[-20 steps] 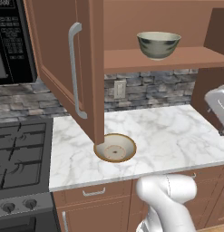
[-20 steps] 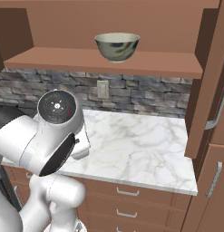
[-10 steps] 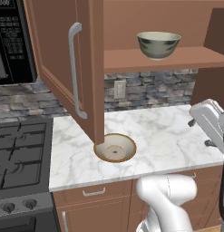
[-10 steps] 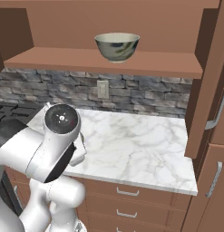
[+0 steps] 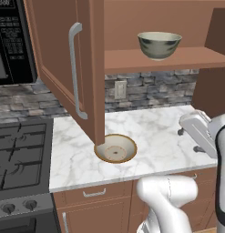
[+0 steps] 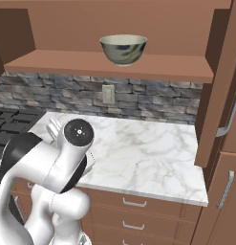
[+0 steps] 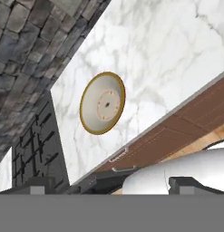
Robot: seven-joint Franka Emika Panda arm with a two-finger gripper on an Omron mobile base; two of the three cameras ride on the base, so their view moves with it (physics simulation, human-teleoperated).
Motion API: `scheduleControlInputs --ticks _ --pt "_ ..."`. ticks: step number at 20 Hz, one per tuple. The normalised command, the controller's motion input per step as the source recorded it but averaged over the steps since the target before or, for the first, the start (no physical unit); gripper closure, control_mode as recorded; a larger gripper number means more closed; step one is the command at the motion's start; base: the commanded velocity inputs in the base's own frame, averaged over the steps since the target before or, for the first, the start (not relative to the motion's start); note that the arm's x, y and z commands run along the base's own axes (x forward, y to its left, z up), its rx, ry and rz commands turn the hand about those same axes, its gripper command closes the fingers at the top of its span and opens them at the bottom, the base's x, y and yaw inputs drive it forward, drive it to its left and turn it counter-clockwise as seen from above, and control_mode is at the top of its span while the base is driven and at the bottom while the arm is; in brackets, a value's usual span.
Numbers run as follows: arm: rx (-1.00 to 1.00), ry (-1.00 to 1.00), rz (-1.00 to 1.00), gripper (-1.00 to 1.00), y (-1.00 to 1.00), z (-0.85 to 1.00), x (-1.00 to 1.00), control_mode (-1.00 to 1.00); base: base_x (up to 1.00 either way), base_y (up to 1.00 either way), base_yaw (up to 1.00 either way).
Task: Open the cabinet. Pick the bowls from the counter and place them in the cabinet. Then close the cabinet.
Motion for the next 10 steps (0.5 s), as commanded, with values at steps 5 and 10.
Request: scheduleControlInputs --ticks 5,10 --pt "0.0 0.0 0.12 -1.0 0.06 -0.28 0.45 -1.0 0.0 0.0 0.0" --pt "0.0 0.0 0.1 -1.0 0.0 -0.18 0.52 -1.0 0.0 0.0 0.0"
